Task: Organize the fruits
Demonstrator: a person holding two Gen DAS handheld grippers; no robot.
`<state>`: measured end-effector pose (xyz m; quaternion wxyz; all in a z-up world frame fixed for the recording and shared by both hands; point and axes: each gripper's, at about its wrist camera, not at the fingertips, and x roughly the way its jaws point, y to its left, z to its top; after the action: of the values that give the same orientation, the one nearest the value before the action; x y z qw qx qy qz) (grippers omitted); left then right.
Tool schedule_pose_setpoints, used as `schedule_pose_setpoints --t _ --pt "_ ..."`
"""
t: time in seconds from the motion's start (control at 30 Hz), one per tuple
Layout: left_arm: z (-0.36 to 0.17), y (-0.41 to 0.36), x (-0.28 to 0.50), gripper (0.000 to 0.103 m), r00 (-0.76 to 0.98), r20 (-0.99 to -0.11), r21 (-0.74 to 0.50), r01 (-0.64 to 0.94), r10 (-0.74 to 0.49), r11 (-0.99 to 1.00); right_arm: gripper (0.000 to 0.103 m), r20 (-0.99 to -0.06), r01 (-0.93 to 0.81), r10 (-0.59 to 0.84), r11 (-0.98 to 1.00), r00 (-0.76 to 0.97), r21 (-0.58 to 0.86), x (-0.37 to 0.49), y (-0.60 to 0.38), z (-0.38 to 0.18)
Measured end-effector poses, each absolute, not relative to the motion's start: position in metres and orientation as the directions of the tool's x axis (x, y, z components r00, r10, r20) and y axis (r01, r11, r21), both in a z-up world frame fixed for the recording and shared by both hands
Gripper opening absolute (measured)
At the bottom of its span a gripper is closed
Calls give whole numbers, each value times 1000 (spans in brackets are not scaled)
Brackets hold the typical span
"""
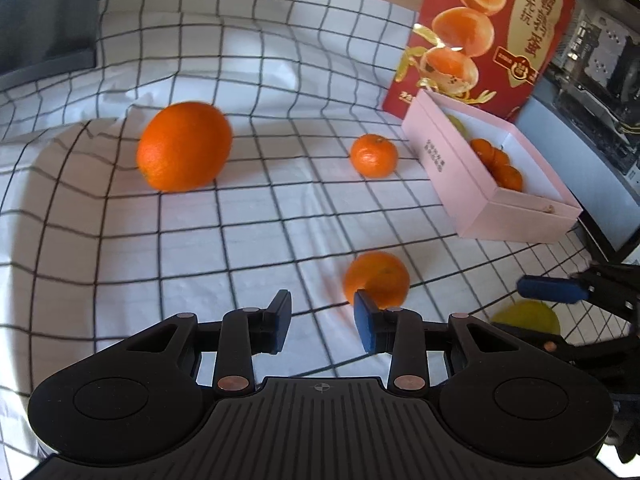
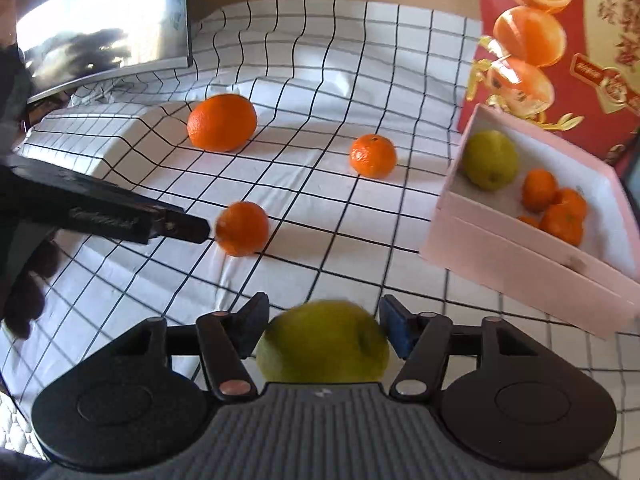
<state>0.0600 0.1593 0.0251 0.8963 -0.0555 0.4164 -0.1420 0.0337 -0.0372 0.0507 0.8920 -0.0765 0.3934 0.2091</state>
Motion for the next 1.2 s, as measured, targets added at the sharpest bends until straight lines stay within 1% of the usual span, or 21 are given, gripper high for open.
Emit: schedule_pose_setpoints --t 0.1,0.2,0.23,0.3,0.4,0.5,0.63,0.83,1.0,1.1,1.2 --pt "33 146 63 38 622 -721 -189 247 -305 950 56 -719 -435 286 900 634 -25 20 -39 57" --pt "38 128 71 38 614 -722 -153 307 -318 939 56 -716 -438 306 899 628 0 13 -44 57" --pt "39 120 73 39 611 -724 -136 328 -320 935 56 -714 -434 308 901 629 7 12 -44 56" --pt "39 106 77 44 611 -726 -102 358 -315 928 56 -712 -427 306 904 632 10 8 -44 56" --pt "39 87 81 48 612 -735 -43 386 -291 922 59 -709 -420 307 907 635 16 6 -45 56" --pt "38 74 82 48 603 -749 -13 399 -273 917 63 -716 -409 307 912 627 33 3 -45 54" --pt "34 67 83 48 578 -766 -19 419 -282 908 67 -730 -410 310 911 609 45 -1 -41 48" --pt "29 66 83 48 563 -771 -47 415 -297 909 68 -770 -397 266 917 580 17 -4 -35 38" --pt "25 70 88 48 539 -774 -106 406 -331 908 69 -792 -368 255 929 555 41 -3 -39 31" --pt "22 71 87 48 535 -771 -124 407 -346 905 75 -798 -368 245 929 551 31 -4 -39 29" --pt "21 72 85 48 543 -763 -130 403 -351 906 76 -796 -363 242 931 554 31 -6 -42 29"
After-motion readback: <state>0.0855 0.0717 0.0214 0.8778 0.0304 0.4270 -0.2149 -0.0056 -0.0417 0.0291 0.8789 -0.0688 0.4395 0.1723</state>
